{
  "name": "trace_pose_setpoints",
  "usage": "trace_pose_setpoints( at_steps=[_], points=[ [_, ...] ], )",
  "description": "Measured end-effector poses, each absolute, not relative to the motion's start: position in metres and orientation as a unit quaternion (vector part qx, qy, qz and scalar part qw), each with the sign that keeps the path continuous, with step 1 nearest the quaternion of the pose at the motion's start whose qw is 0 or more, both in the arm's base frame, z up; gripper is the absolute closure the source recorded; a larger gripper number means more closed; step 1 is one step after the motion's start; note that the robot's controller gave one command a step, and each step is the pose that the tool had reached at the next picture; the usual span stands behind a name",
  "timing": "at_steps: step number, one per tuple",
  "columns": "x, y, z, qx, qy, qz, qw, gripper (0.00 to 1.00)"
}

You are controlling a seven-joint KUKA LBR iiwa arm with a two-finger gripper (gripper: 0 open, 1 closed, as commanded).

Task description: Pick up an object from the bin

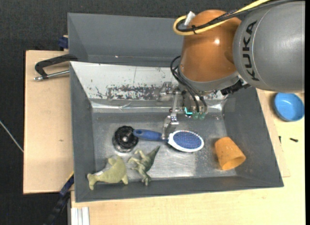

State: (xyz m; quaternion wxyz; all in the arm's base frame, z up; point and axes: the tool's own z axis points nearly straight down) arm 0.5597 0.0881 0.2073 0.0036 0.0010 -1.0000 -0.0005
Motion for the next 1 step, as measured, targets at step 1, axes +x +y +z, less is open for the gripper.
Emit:
trace_pose_setpoints(
  at_steps=[1],
  points=[
    [0.5145, 0.0663, 0.0726, 0.218, -0.976, 0.0, -0.006, 0.0]
  ],
)
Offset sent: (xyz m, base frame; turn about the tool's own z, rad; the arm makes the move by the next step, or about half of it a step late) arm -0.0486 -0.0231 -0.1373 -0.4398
